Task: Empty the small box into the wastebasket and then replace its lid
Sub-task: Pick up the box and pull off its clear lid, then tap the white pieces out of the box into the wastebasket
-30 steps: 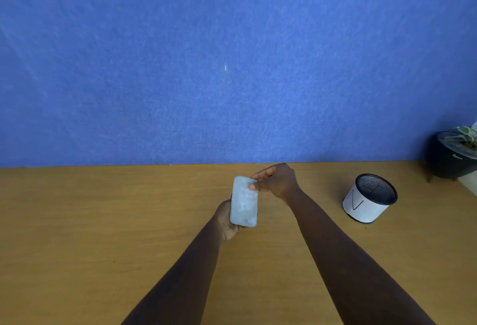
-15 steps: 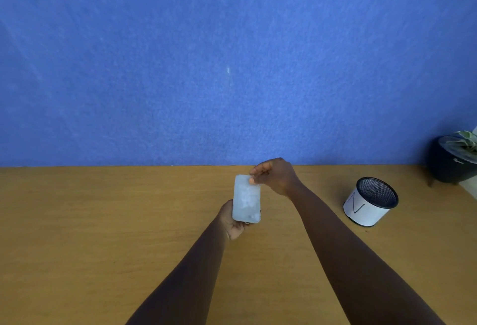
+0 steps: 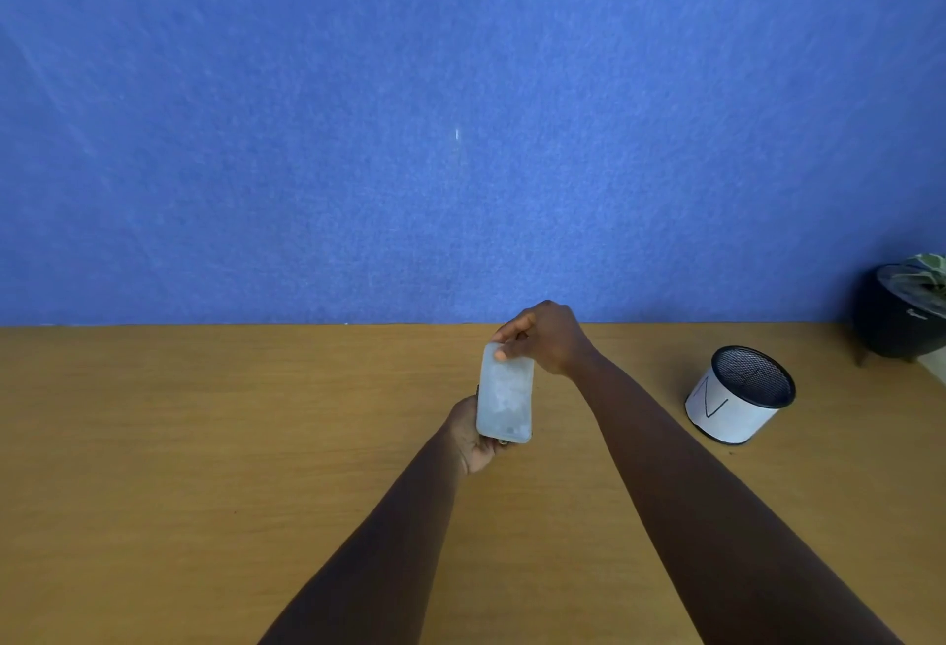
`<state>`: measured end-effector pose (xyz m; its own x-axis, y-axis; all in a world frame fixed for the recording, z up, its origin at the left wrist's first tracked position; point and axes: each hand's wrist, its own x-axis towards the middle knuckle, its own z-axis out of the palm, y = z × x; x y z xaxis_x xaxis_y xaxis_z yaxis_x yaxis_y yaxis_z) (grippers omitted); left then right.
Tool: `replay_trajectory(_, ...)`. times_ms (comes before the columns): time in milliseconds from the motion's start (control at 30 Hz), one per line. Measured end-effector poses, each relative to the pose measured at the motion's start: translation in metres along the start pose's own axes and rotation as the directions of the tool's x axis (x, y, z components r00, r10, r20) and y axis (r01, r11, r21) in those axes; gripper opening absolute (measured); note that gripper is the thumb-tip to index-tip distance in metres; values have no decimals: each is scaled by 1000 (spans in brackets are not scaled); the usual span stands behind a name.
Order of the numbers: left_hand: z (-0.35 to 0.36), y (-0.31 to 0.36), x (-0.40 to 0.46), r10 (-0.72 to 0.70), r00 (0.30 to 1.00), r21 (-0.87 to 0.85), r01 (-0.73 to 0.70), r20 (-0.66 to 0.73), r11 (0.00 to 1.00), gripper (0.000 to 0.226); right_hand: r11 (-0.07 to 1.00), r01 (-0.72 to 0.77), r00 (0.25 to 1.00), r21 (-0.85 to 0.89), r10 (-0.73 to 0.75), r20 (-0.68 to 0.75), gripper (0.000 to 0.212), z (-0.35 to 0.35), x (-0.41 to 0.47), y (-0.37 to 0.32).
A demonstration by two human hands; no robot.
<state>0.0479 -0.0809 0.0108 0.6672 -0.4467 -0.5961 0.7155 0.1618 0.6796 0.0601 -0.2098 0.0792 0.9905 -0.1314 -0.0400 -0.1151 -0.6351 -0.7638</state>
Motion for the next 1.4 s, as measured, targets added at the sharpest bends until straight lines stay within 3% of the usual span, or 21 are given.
replay_trajectory(267, -6, 2, 1, -2, 999, -111, -3, -44, 994, 32, 991, 7, 1000, 136, -9, 13, 22, -10, 0, -8)
replay_trajectory(467, -12, 6, -1, 22, 995, -300, -50, -95, 953, 29, 946, 4, 988, 324, -54, 145, 10, -28, -7, -15)
replay_trajectory(767, -27, 24, -1, 100, 983, -431, -159, -157, 888, 33, 883, -59, 968, 465, -64, 243, 25, -57, -19, 17)
replay_trajectory(900, -33, 32, 1, 124, 970, -435, -206, -209, 877, 33, 919, -105, 971, 381, 12, 239, 27, -58, -25, 39)
replay_trajectory(1067, -32, 39, 2, 145, 967, -448, -228, -212, 865, 33, 994, -78, 947, 82, 48, 319, 14, -32, -35, 59)
replay_trajectory(1400, -35, 31, 6, 129, 966, -412, -213, -223, 886, 31, 977, -37, 919, -209, 115, 376, 23, 11, -57, 95)
